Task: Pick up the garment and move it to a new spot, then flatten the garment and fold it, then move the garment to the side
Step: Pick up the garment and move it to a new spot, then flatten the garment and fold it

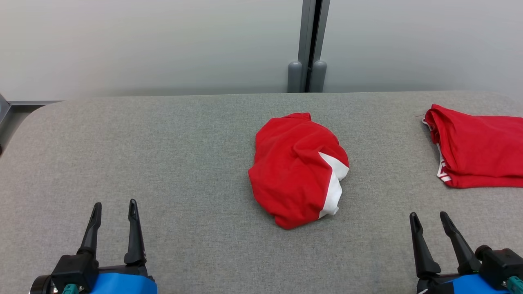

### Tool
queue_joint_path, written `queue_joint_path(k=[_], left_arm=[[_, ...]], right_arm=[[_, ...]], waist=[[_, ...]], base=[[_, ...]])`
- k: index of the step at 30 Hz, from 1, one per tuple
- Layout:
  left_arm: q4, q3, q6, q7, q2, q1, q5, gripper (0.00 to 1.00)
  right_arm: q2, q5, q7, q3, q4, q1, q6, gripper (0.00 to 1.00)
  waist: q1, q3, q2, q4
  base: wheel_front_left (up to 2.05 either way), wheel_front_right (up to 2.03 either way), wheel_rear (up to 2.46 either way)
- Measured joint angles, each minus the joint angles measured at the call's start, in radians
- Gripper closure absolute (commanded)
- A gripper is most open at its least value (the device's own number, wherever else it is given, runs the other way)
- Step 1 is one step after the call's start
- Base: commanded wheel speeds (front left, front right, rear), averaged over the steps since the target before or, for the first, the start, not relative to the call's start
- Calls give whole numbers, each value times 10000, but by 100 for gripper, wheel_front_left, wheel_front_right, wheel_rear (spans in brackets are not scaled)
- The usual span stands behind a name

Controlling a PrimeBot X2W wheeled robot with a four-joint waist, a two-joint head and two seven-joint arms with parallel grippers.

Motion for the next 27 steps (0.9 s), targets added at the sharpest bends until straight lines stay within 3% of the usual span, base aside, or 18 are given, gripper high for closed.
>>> queue_joint_path(k=[27], left_arm=[[219, 491, -384, 0, -341, 2, 433, 0]], right_arm=[[0, -25, 77, 4, 17, 20, 0, 0]], waist=[[1, -14, 2, 54]], base=[[0, 0, 0]])
